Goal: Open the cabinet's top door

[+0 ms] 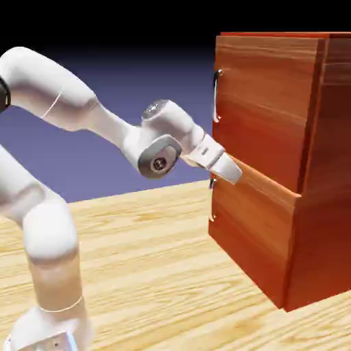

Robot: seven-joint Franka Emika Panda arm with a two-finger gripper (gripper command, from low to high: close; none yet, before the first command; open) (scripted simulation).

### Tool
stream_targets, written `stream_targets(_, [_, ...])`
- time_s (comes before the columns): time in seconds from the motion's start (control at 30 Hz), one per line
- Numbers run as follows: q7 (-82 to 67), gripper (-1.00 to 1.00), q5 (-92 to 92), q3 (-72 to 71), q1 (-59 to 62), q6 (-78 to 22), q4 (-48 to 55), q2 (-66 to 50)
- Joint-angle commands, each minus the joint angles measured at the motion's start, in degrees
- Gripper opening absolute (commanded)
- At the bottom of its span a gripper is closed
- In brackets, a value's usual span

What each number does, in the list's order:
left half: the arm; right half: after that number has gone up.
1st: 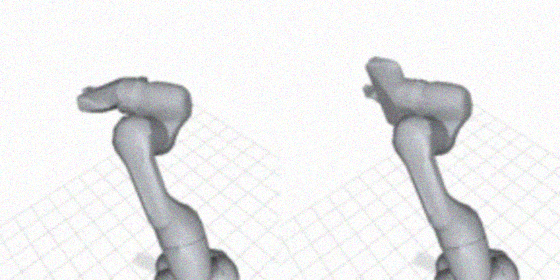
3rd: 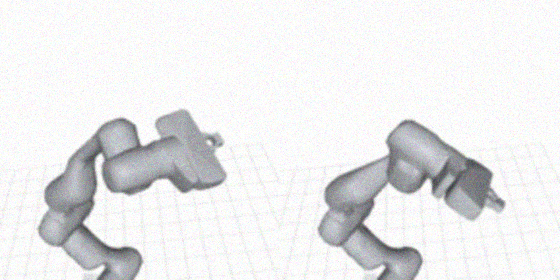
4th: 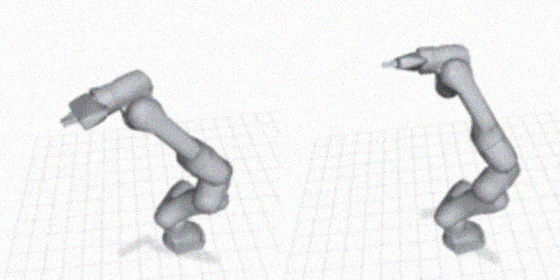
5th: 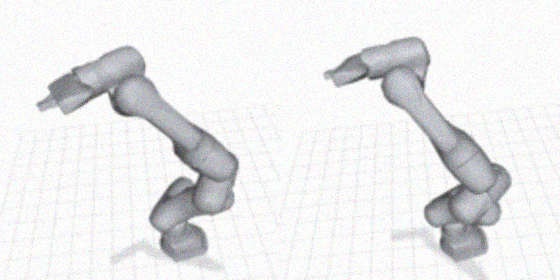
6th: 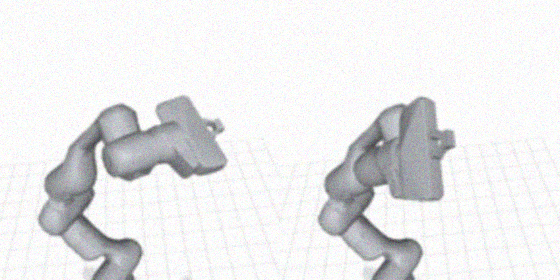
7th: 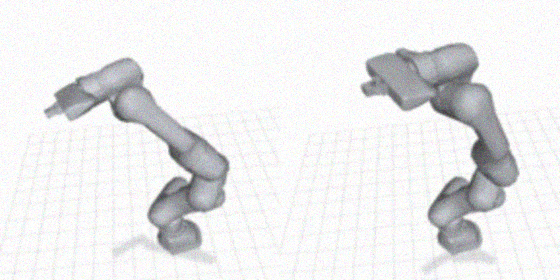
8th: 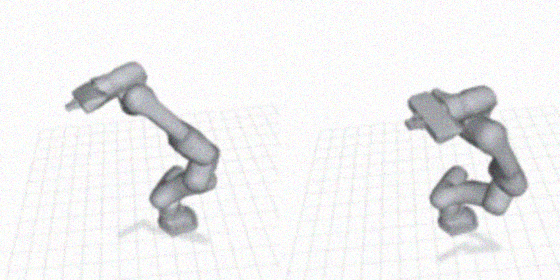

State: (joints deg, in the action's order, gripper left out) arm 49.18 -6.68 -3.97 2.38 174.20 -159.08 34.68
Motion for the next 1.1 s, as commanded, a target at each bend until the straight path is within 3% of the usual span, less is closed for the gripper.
stream_targets(0.0, [2.5, 0.00, -2.5, -1.5, 1.1, 0.1, 0.7, 0.8])
stream_targets(1.07, [82.2, 0.00, -81.8, -48.5, 37.5, 2.3, 23.5, 24.7])
